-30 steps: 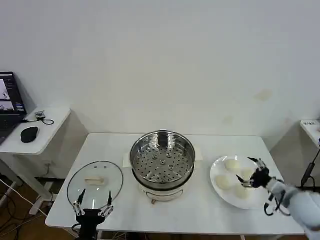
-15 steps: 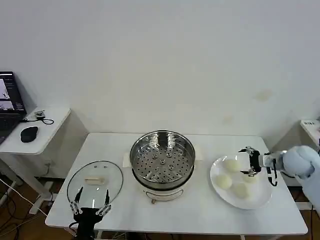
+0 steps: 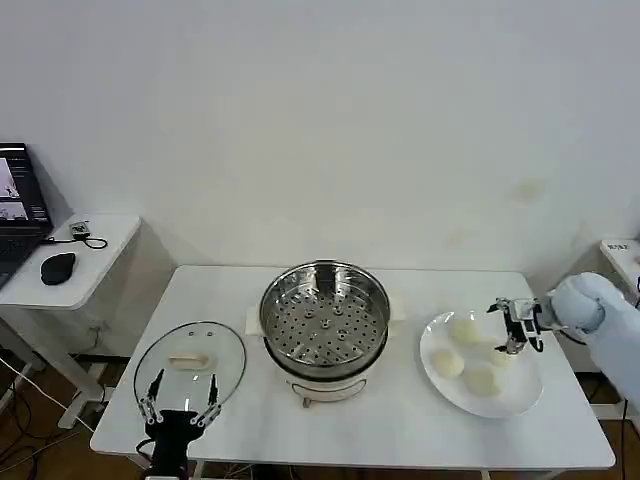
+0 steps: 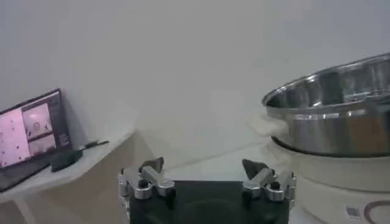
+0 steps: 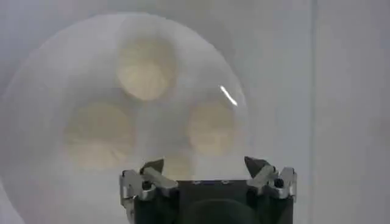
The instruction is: Take steamed baozi put them in steamer then cover it.
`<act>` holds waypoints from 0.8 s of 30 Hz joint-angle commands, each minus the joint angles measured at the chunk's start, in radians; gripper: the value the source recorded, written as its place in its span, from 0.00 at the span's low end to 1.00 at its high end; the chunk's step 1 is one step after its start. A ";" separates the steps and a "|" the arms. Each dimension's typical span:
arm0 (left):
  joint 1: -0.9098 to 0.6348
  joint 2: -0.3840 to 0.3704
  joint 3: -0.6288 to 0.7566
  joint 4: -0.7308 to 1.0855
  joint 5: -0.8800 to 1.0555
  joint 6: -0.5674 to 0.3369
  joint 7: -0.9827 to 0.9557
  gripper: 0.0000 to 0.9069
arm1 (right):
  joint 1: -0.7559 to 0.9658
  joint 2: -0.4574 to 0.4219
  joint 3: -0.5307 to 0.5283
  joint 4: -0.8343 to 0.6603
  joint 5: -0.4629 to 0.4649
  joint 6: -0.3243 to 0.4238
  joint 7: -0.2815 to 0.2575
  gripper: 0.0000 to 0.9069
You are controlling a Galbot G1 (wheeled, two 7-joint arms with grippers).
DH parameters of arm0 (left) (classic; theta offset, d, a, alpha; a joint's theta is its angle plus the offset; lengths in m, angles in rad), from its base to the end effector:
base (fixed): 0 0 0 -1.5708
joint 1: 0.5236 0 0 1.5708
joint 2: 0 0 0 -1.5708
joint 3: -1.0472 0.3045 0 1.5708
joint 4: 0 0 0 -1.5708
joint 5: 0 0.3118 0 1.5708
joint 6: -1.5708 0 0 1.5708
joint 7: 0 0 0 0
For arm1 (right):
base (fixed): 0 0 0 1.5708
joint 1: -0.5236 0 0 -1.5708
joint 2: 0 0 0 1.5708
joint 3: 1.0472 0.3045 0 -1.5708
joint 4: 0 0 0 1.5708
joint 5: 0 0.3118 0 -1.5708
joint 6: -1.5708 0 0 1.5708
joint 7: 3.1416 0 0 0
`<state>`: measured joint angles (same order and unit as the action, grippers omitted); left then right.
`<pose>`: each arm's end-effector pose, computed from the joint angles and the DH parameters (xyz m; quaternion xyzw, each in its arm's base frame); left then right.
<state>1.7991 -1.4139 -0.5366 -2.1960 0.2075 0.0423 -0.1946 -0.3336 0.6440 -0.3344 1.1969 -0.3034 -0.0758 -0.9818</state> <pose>0.1027 0.0223 -0.2603 0.0481 -0.9814 -0.1752 0.0617 0.4229 -0.2027 -0.1984 0.4272 -0.6111 0.5586 0.3632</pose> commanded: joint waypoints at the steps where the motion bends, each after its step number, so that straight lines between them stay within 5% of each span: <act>1: 0.001 -0.001 -0.001 -0.009 0.003 -0.001 0.001 1.00 | 0.069 0.107 -0.077 -0.116 0.002 -0.018 0.017 1.00; 12: 0.009 -0.005 -0.009 -0.008 0.004 -0.004 -0.002 1.00 | 0.110 0.165 -0.098 -0.196 -0.038 -0.029 0.025 1.00; 24: 0.003 -0.007 -0.016 0.011 0.005 -0.008 -0.005 1.00 | 0.104 0.170 -0.098 -0.216 -0.061 -0.038 0.021 0.77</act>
<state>1.8019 -1.4212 -0.5527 -2.1871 0.2125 0.0346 -0.1986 -0.2405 0.7972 -0.4210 1.0076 -0.3536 -0.1103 -0.9639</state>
